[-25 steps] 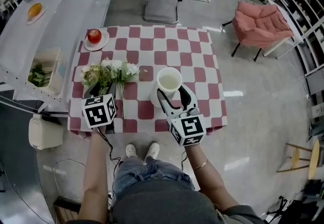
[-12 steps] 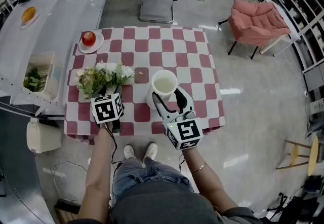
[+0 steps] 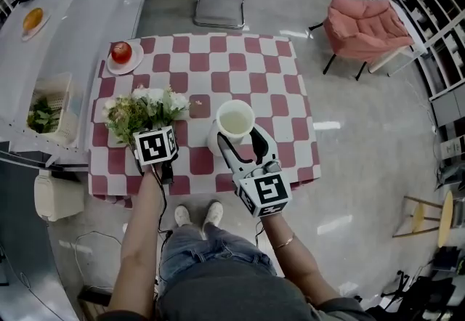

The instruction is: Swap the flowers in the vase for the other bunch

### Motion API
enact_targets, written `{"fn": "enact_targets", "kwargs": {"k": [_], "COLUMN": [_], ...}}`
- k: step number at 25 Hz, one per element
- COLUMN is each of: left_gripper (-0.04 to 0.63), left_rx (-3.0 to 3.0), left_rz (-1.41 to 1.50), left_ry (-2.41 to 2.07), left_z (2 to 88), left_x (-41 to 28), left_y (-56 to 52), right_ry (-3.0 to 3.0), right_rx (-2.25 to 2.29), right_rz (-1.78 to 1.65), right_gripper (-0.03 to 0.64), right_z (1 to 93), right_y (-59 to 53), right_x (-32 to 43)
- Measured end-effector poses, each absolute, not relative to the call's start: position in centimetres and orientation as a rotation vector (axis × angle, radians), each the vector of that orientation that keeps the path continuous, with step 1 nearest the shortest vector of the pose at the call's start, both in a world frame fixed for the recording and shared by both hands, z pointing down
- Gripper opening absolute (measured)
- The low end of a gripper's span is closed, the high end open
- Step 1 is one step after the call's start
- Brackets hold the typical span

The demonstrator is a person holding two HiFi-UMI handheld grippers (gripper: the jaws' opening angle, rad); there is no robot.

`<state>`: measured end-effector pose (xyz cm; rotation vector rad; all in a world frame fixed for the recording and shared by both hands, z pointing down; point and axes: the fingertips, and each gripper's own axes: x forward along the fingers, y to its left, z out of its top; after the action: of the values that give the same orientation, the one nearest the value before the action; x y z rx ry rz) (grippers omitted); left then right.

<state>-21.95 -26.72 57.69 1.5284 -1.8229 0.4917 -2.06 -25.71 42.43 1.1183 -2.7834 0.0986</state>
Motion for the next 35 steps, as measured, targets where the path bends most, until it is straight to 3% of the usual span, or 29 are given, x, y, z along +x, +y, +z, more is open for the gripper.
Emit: {"fn": "enact_targets", "kwargs": {"k": [5, 14, 19, 35], "left_gripper": [0.26, 0.159, 0.069, 0.051], "left_rx": [1.484, 1.476, 1.492, 1.699], "left_rz": [0.529, 0.574, 0.545, 0.358], "left_ry": [-1.808, -1.759, -1.746, -1.761], "left_z": [59.0, 59.9, 59.5, 52.3], "left_x": [-22.4, -22.1, -21.8, -19.4], "left_y": [-27.8, -28.3, -28.6, -30.4], "right_ry": [-2.781, -2.775, -2.771, -2.768], "right_rx": [1.123, 1.131, 1.134, 1.143], "right_rz": [0.103, 0.101, 0.099, 0.09], "right_gripper": [0.279, 0.279, 0.279, 0.279], "right_z": [42.5, 42.5, 42.6, 42.7], "right_y": [-25.7, -25.7, -25.7, -25.5], "right_x": [-2.1, -2.0, -2.1, -2.1]}}
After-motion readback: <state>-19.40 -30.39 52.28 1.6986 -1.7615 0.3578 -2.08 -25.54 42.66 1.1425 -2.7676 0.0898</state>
